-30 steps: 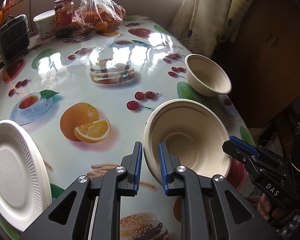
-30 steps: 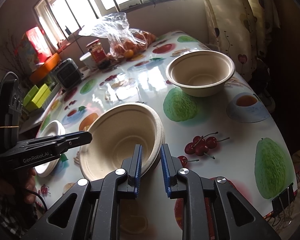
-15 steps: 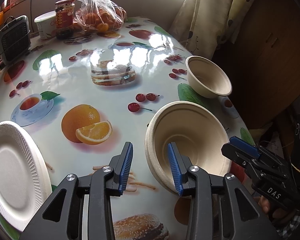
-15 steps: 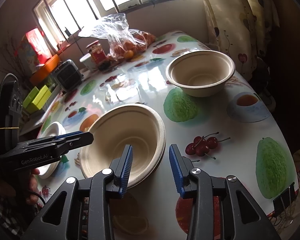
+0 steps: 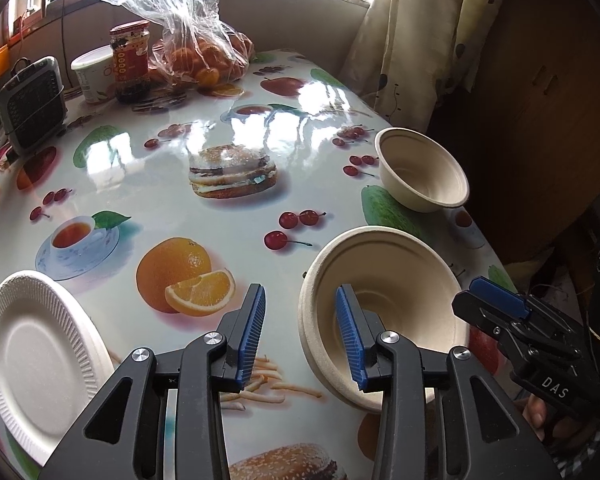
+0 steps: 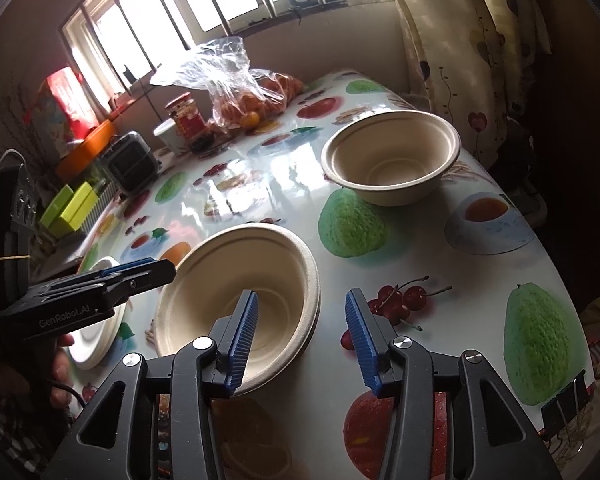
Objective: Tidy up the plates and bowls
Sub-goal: 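Move both grippers toward the remaining tan bowl on the table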
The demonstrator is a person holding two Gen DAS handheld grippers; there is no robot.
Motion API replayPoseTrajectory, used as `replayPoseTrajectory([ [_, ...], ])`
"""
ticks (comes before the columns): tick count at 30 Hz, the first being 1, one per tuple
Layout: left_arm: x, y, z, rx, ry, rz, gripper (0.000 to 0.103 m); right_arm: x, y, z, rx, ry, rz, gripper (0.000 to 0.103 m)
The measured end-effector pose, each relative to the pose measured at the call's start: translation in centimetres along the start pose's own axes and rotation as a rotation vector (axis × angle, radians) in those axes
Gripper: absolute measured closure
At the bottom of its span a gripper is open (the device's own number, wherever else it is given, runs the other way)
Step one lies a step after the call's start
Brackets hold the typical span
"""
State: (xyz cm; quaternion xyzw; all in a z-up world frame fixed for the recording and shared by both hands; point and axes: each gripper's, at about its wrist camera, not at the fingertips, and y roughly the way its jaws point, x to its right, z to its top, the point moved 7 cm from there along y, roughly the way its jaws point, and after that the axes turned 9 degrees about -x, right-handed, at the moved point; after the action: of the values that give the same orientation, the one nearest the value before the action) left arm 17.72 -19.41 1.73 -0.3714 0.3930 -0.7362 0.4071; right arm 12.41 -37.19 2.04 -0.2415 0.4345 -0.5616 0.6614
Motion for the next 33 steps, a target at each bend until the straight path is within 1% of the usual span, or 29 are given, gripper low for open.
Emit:
replayPoseTrajectory([
  [5,0.2,0.2,1.2,0.01,0.021,0.012,0.065,0.7,-0.2,0.6,0.019,0.005,-0.023,0.058],
  [8,0.3,0.5,2.1,0.014,0.027,0.003,0.065,1.3,-0.3,1.2,0.028,0.011,-0.048,0.058],
  [18,1.2,1.6,4.6,0.012,0.046,-0.018,0.065,3.3,-0.3,2.7,0.043,0.045,-0.08,0.058],
  [22,1.6,1.9,5.9,0.021,0.052,-0.015,0.065,4.2,-0.4,3.7,0.056,0.059,-0.101,0.058],
  [26,1.8,2.5,7.2,0.02,0.051,-0.028,0.065,5.0,-0.5,4.9,0.075,0.055,-0.139,0.058],
  [33,2.8,3.3,9.2,0.025,0.065,-0.058,0.065,6.5,-0.5,6.4,0.09,0.074,-0.173,0.058],
])
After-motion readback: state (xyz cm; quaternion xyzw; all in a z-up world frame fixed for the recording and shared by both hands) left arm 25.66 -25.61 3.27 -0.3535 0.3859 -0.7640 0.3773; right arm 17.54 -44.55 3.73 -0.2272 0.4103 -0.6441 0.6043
